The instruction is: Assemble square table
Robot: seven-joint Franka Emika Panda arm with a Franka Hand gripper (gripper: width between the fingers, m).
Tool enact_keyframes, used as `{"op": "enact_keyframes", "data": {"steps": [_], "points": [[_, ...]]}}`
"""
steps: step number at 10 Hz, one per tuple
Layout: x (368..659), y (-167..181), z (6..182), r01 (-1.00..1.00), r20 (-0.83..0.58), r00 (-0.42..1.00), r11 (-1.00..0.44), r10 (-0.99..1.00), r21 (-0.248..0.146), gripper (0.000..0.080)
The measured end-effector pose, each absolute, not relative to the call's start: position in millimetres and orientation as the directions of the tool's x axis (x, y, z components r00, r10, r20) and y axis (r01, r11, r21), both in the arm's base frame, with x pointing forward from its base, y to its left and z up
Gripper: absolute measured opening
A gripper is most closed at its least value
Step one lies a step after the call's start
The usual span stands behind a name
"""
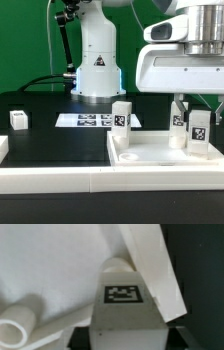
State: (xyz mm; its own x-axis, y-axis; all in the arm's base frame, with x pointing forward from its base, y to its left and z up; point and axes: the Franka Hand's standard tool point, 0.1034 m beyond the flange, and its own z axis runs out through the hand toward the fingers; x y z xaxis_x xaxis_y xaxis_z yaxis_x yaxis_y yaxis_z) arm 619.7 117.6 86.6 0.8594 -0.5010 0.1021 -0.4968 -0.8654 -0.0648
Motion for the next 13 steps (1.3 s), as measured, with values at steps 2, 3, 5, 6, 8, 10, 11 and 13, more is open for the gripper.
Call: {"op": "enact_keyframes", "data": {"steps": [2,3,5,6,8,10,11,13], "points": [[619.6,116.9,86.3,-0.680,0.084,0.724,-0.728,-0.685,-0.085,0.0290],[619.6,116.9,86.1,-0.753,0.074,0.647,-0.652,-0.759,-0.093,0.0290],[619.6,119.4,85.7,-0.874,0.038,0.471,-0.472,-0.881,-0.114,0.0290],[619.8,119.5,85.5,-0.914,0.016,0.387,-0.386,-0.922,-0.121,0.0290],[620.9,117.6,85.4,-0.964,-0.029,0.235,-0.229,-0.972,-0.135,0.0290],[621.0,116.7,85.0,-0.984,-0.049,0.127,-0.120,-0.991,-0.131,0.0290],[621.0,116.9,85.0,-0.986,-0.052,0.108,-0.101,-0.993,-0.130,0.0290],[621.0,117.1,85.0,-0.986,-0.053,0.108,-0.100,-0.993,-0.131,0.0366]]}}
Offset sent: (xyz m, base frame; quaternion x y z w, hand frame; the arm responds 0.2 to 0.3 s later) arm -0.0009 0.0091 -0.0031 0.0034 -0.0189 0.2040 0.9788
